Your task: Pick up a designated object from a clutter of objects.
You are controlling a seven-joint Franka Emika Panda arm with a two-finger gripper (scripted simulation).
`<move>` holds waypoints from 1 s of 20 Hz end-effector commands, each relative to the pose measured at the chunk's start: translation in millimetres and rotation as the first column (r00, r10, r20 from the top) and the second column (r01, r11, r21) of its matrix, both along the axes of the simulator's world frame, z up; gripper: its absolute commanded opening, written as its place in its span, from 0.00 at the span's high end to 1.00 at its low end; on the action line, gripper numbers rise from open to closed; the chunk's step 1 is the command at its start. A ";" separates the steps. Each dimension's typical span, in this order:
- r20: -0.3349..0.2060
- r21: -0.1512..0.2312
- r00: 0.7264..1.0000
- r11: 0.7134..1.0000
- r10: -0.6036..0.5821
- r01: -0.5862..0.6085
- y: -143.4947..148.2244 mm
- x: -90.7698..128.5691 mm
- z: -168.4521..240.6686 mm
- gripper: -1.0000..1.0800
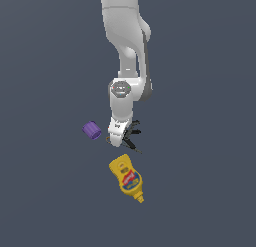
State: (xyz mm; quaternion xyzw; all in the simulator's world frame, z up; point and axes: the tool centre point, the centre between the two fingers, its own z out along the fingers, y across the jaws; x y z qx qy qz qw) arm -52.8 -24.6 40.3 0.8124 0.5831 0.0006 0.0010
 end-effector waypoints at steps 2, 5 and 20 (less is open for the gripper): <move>0.003 0.000 1.000 1.000 -0.001 0.001 -1.8 1.4 9.6 1.00; 0.002 -0.001 1.000 1.000 0.000 0.000 -3.6 2.2 22.3 1.00; 0.001 0.004 1.000 1.000 0.003 -0.003 -20.7 10.3 148.1 1.00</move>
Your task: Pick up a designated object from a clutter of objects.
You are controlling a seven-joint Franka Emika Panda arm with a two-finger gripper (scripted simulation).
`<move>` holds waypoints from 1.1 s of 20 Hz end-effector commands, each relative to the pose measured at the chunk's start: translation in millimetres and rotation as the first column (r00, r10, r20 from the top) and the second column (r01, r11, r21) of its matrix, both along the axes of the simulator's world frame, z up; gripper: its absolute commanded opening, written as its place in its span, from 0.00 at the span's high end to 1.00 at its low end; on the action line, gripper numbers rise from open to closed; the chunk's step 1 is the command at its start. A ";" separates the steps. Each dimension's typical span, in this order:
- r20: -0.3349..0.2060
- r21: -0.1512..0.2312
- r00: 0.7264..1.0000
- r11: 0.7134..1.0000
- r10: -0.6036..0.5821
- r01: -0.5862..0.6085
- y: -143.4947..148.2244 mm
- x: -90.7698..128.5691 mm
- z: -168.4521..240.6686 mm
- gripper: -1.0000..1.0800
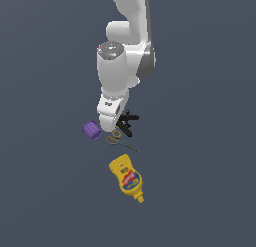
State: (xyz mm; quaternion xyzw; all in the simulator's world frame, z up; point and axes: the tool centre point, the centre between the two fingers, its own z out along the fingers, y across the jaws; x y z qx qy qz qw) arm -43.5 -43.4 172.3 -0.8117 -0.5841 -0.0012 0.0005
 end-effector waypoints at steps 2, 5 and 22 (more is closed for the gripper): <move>0.001 0.002 1.000 1.000 0.001 -0.001 -4.6 2.5 35.8 1.00; 0.001 0.002 1.000 1.000 0.001 -0.001 -8.8 4.7 65.1 1.00; -0.001 -0.001 1.000 1.000 -0.002 0.002 -33.3 19.4 211.2 1.00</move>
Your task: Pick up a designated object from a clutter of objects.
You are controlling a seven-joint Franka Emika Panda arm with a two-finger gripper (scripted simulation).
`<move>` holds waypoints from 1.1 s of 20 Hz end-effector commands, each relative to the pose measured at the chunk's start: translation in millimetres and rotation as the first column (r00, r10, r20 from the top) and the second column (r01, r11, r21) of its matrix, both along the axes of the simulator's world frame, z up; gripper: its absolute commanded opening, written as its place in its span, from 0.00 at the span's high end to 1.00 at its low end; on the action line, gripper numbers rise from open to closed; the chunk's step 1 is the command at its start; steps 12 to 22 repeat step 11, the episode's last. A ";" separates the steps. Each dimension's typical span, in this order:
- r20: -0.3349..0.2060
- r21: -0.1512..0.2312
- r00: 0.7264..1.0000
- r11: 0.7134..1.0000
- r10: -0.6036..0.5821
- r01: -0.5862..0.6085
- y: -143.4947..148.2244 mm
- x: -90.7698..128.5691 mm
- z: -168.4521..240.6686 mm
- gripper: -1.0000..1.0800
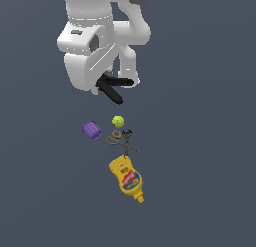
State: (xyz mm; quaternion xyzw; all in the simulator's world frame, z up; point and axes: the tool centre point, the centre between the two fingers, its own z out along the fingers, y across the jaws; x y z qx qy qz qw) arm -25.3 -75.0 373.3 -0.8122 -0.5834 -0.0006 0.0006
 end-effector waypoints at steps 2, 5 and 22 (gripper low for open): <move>0.000 -0.001 1.000 1.000 -0.001 0.001 -3.4 2.6 19.6 1.00; 0.000 -0.001 1.000 1.000 -0.001 0.001 -5.4 4.4 30.1 1.00; 0.000 -0.002 1.000 1.000 -0.001 0.001 -6.9 6.0 38.0 1.00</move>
